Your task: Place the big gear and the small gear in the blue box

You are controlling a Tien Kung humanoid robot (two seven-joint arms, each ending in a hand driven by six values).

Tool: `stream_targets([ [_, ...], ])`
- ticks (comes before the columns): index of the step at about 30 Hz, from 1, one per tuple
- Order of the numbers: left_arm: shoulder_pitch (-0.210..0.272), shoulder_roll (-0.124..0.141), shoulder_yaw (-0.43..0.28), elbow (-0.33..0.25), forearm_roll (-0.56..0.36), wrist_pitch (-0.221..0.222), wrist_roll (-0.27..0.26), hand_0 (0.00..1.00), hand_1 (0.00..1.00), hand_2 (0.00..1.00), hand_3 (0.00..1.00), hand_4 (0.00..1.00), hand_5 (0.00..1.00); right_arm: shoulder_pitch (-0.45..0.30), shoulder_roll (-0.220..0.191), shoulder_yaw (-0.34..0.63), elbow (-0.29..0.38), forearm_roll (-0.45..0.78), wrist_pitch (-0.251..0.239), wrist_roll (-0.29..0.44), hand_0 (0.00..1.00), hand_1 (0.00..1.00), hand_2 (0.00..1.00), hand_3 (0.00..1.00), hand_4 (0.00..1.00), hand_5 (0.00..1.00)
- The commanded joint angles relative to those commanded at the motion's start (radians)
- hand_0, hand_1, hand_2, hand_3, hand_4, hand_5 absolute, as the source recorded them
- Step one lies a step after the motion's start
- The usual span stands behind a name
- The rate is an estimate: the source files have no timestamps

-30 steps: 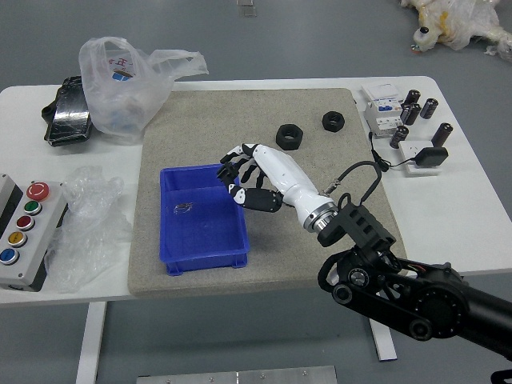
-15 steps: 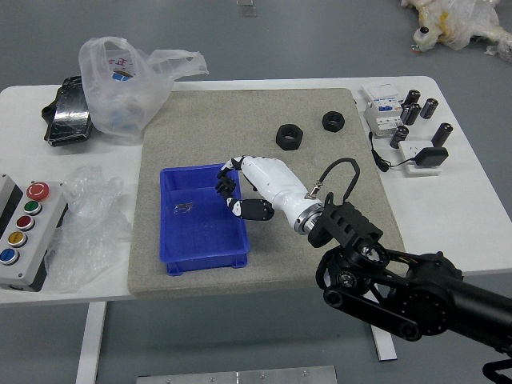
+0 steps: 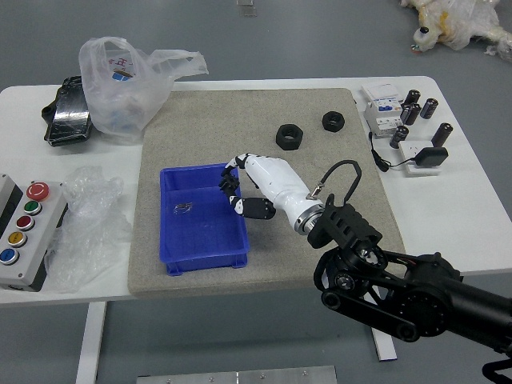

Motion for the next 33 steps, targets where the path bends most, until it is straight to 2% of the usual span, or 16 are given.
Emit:
stream_targets([
  [5,0.000,-0.001,0.000,-0.001,0.000,0.000,0.001,0.644,0.567,0.623,0.661,0.669,0.151,0.002,0.000,-0.011,0.006,0.000,0.006,-0.013,0.437,0.774,0.801,0.725,0.565,0.182],
  [6,0.000,-0.001,0.000,-0.001,0.000,0.000,0.001,0.644,0.567,0.623,0.660,0.668,0.152,0.003,0.000,-0.013,0.006,0.000,0.007,-0.015,0.449,0.780,0.813,0.771,0.579,0.168],
  [11,0.000,-0.001,-0.004,-0.001,0.003,-0.001,0.003,0.644,0.567,0.623,0.660,0.668,0.152,0.003,-0.001,-0.018,0.009,0.001,0.009,-0.026,0.449,0.780,0.813,0.771,0.579,0.168],
  [12,0.000,-0.001,-0.005,-0.001,0.004,-0.001,0.003,0.644,0.567,0.623,0.660,0.667,0.150,0.003,-0.001,-0.018,0.009,0.001,0.010,-0.028,0.453,0.783,0.857,0.849,0.604,0.180],
  [15,0.001,0.000,-0.008,-0.001,0.007,-0.001,0.005,0.644,0.567,0.623,0.660,0.667,0.150,0.003,-0.002,-0.017,0.011,0.001,0.013,-0.030,0.453,0.783,0.857,0.849,0.604,0.180],
  [20,0.000,0.000,-0.009,-0.001,0.008,-0.001,0.006,0.644,0.567,0.623,0.660,0.667,0.150,-0.001,-0.005,-0.013,0.016,0.002,-0.010,-0.028,0.453,0.782,0.869,0.878,0.627,0.174],
  [23,0.000,-0.001,-0.008,-0.002,0.008,-0.001,0.005,0.644,0.567,0.623,0.660,0.667,0.150,-0.013,-0.014,0.024,0.011,-0.008,-0.033,-0.032,0.453,0.782,0.869,0.878,0.627,0.174],
  [27,0.001,-0.001,-0.010,-0.002,0.008,-0.001,0.007,0.644,0.567,0.623,0.660,0.666,0.150,-0.021,-0.039,0.083,-0.031,-0.015,-0.036,-0.045,0.440,0.779,0.849,0.864,0.628,0.181],
  [30,0.002,-0.001,-0.011,-0.003,0.009,-0.001,0.008,0.644,0.567,0.623,0.660,0.666,0.150,-0.019,-0.060,0.094,-0.070,-0.004,-0.025,-0.059,0.440,0.779,0.849,0.864,0.628,0.181],
  [31,0.001,-0.001,-0.010,-0.003,0.008,-0.001,0.008,0.644,0.566,0.623,0.660,0.665,0.150,-0.019,-0.065,0.093,-0.084,0.002,-0.020,-0.063,0.440,0.780,0.850,0.868,0.674,0.186],
  [33,0.001,0.000,-0.008,-0.003,0.005,0.000,0.007,0.644,0.566,0.623,0.660,0.665,0.150,-0.019,-0.074,0.086,-0.108,0.013,-0.013,-0.068,0.440,0.780,0.850,0.868,0.674,0.186],
])
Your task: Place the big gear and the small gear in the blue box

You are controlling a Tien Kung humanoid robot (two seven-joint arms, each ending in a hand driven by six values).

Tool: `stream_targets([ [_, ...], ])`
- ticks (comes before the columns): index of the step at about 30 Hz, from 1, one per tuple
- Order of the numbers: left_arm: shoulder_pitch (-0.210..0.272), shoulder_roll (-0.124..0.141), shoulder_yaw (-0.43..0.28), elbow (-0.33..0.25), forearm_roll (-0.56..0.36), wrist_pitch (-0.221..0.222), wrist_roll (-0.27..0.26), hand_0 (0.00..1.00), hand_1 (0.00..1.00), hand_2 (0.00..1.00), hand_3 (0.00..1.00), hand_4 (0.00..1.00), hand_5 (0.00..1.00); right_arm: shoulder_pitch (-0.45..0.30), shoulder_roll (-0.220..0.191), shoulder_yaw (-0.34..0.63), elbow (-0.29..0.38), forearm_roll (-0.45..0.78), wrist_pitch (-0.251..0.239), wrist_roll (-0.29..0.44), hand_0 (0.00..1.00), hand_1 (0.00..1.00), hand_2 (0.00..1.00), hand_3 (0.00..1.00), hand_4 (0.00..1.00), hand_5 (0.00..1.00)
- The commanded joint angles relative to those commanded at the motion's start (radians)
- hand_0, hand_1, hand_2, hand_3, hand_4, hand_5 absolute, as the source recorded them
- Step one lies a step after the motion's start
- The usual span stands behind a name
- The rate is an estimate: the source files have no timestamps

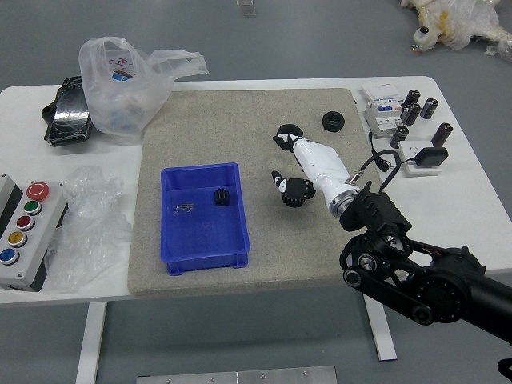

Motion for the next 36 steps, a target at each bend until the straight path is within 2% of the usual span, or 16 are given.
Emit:
stream_targets([
  [3,-0.001,-0.001,0.001,0.000,-0.001,0.000,0.000,0.644,0.566,0.623,0.660,0.665,0.150,-0.004,-0.006,-0.018,-0.023,0.016,0.014,-0.011,0.440,0.780,0.850,0.868,0.674,0.186],
  [4,-0.001,-0.001,0.002,0.000,-0.002,0.000,0.000,0.644,0.566,0.623,0.660,0.665,0.150,-0.005,-0.007,-0.023,-0.030,0.021,0.019,-0.014,0.446,0.790,0.862,0.885,0.860,0.356],
  [9,-0.001,-0.001,0.000,0.000,0.000,0.000,0.001,0.644,0.566,0.623,0.660,0.665,0.150,-0.013,-0.012,-0.042,-0.037,0.038,0.033,-0.020,0.446,0.790,0.862,0.885,0.860,0.356],
  [10,-0.001,-0.001,0.000,0.000,0.000,0.000,0.001,0.644,0.567,0.623,0.660,0.666,0.151,-0.013,-0.012,-0.045,-0.037,0.040,0.035,-0.019,0.448,0.791,0.862,0.888,0.952,0.466],
  [21,-0.001,-0.002,0.000,-0.001,0.002,-0.001,0.001,0.644,0.567,0.623,0.659,0.665,0.150,0.011,0.007,-0.113,-0.090,0.090,0.019,-0.012,0.449,0.782,0.845,0.874,0.968,0.481],
  [22,-0.001,-0.002,-0.001,-0.001,0.002,-0.001,0.001,0.644,0.567,0.623,0.659,0.665,0.150,0.014,0.009,-0.119,-0.098,0.095,0.016,-0.010,0.425,0.714,0.710,0.699,0.502,0.159],
  [26,-0.001,-0.002,-0.002,0.000,0.003,-0.001,0.001,0.644,0.567,0.623,0.659,0.665,0.150,0.024,0.018,-0.143,-0.124,0.109,-0.009,0.005,0.425,0.714,0.710,0.699,0.502,0.159],
  [27,-0.001,-0.002,-0.001,0.000,0.003,-0.001,0.001,0.644,0.566,0.623,0.659,0.665,0.149,0.025,0.020,-0.147,-0.127,0.110,-0.014,0.006,0.367,0.563,0.497,0.515,0.042,0.063],
  [32,-0.002,-0.002,-0.001,0.000,0.004,-0.001,0.001,0.644,0.566,0.623,0.659,0.665,0.149,0.030,0.026,-0.162,-0.156,0.111,-0.036,0.013,0.367,0.563,0.497,0.515,0.042,0.063],
  [33,-0.001,-0.003,0.000,0.000,0.003,-0.001,0.001,0.644,0.566,0.623,0.660,0.665,0.149,0.030,0.025,-0.164,-0.160,0.110,-0.039,0.014,0.347,0.492,0.371,0.410,0.054,0.002],
  [36,-0.001,-0.003,0.001,0.000,0.002,-0.001,0.000,0.644,0.566,0.623,0.660,0.665,0.149,0.028,0.024,-0.166,-0.167,0.109,-0.046,0.017,0.347,0.492,0.371,0.410,0.054,0.002],
])
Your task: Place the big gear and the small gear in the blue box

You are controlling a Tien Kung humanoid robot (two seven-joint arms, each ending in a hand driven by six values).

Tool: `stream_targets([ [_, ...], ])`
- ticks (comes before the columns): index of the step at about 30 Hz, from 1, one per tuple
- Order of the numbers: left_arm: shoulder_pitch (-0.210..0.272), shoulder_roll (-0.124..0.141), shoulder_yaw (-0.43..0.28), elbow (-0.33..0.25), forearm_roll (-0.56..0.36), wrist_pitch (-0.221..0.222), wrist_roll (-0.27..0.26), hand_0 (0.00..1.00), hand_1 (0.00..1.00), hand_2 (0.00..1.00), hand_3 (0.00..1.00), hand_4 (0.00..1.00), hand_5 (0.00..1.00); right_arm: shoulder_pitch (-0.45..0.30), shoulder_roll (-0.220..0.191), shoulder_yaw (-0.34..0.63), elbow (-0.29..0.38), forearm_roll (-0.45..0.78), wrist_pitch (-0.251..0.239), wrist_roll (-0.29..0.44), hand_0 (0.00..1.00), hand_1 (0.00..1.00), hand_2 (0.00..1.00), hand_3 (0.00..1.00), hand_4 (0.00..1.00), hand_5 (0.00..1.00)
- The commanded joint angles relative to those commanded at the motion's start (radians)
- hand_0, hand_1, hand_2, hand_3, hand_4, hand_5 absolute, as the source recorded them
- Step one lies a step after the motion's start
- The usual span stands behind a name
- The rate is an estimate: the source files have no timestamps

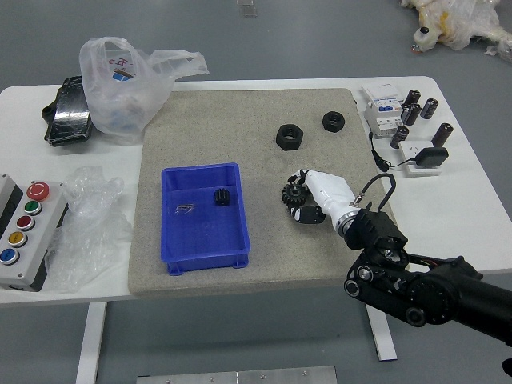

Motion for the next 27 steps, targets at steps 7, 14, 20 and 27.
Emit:
stream_targets([
  [7,0.000,-0.001,0.005,0.000,-0.004,0.001,-0.002,0.644,0.566,0.623,0.659,0.665,0.149,-0.001,-0.006,0.010,0.002,-0.012,-0.017,0.012,0.346,0.484,0.357,0.406,0.051,0.002],
  [14,0.000,-0.001,0.006,0.000,-0.005,0.001,-0.003,0.644,0.566,0.623,0.660,0.665,0.149,0.000,-0.020,0.044,0.067,-0.044,-0.035,0.023,0.350,0.480,0.349,0.404,0.041,0.002],
  [20,0.001,-0.001,0.004,0.000,-0.003,0.000,-0.002,0.644,0.567,0.623,0.660,0.665,0.149,0.005,-0.033,0.052,0.182,-0.073,-0.044,0.023,0.346,0.473,0.341,0.397,0.046,0.002],
  [27,0.003,0.000,-0.004,0.000,0.005,-0.001,0.001,0.644,0.566,0.623,0.660,0.666,0.149,0.039,-0.009,0.016,0.299,-0.122,-0.005,0.030,0.380,0.493,0.399,0.430,0.132,0.002],
])
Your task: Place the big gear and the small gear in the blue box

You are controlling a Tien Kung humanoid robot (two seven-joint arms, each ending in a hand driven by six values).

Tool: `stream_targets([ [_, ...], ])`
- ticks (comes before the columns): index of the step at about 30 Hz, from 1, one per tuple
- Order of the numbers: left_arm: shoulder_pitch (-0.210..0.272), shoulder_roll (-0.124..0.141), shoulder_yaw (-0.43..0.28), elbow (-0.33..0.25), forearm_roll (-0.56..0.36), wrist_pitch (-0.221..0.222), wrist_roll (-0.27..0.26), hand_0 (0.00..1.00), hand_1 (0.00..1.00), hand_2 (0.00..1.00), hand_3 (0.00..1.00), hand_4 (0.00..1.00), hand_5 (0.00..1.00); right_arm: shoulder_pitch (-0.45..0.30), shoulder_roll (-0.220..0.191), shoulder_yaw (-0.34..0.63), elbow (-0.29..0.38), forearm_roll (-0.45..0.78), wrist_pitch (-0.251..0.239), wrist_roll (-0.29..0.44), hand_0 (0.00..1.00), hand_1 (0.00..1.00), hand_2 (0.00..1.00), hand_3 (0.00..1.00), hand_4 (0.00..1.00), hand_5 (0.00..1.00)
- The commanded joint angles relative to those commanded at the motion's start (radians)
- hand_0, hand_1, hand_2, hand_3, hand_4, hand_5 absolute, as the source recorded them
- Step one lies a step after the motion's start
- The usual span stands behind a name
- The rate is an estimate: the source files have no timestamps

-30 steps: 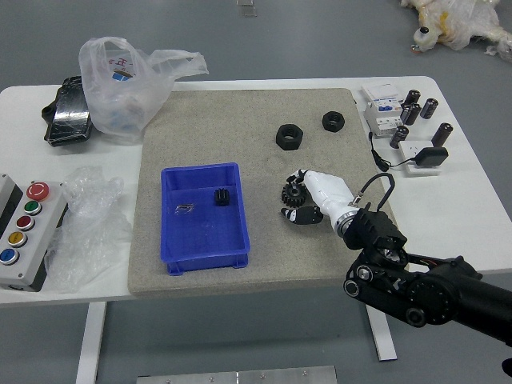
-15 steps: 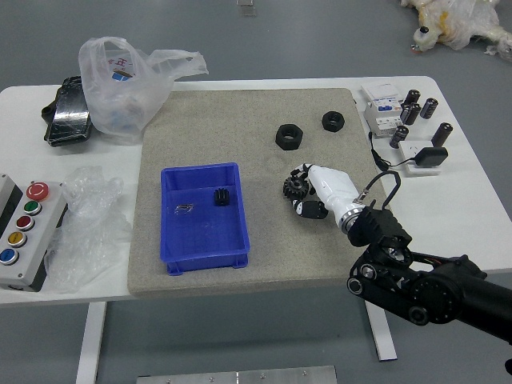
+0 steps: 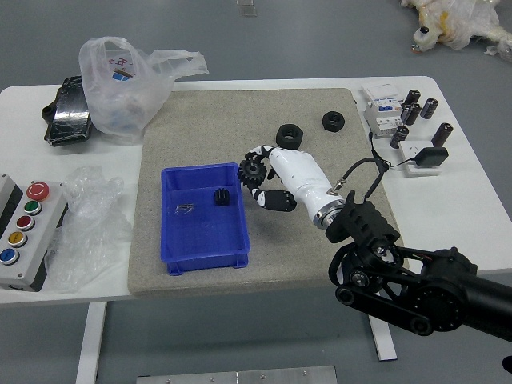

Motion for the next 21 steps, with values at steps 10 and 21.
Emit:
stream_targets([
  [10,-0.001,0.002,-0.004,0.000,0.008,-0.002,0.002,0.644,0.567,0.623,0.660,0.666,0.149,0.065,0.049,-0.035,-0.019,-0.017,0.106,-0.008,0.599,0.772,0.798,0.663,0.272,0.148],
  [21,-0.001,0.002,-0.011,-0.001,0.015,-0.003,0.006,0.644,0.567,0.623,0.659,0.665,0.149,0.076,0.068,-0.022,-0.040,-0.022,0.172,0.000,0.761,0.910,0.921,0.901,0.563,0.225],
])
